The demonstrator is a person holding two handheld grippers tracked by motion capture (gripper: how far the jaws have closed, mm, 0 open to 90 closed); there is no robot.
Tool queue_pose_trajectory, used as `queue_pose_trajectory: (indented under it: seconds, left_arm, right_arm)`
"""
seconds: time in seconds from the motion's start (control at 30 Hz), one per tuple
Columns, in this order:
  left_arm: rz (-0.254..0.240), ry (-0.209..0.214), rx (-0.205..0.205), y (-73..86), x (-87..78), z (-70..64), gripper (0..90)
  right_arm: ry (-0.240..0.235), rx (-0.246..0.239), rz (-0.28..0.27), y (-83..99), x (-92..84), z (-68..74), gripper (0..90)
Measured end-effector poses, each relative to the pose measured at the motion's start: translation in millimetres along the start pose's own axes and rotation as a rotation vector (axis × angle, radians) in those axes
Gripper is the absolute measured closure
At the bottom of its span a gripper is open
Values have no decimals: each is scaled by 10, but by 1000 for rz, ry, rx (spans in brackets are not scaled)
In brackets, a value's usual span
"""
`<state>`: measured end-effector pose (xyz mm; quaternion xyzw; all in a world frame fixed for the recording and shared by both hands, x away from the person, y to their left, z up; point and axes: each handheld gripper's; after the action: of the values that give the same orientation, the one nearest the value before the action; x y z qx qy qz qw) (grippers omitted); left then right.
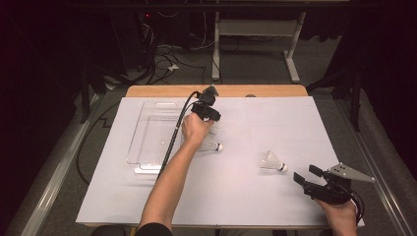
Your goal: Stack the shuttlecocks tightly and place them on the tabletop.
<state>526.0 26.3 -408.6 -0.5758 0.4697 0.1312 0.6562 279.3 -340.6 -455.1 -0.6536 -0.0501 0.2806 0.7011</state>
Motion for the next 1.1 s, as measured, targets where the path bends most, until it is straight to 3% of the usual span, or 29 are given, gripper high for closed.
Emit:
queue_pose_trajectory:
  seconds: [0.13,0.3,0.43,1.1]
  left_arm:
    - [-1,2,21,1,-2,-17,678]
    - [8,-20,88,13,-24,-57,780]
    - [16,-25,116,19,-46,-61,838]
    - [15,-9,121,-32,-95,-66,871]
  right_arm:
    - [-3,0,-1,1,1,-3,281]
    - [-2,1,8,5,15,-4,281]
    - [-3,-1,7,6,14,-2,281]
    - [-4,-3,8,4,12,2,282]
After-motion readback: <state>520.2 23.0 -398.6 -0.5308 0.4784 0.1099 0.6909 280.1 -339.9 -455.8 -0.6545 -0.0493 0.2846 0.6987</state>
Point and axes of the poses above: each handheld gripper's, and its own axes: x roughly forward along the jaws, y roughly out of its underside, z roughly to its left, and after that the axes turned 13 degrees about -z, right-handed
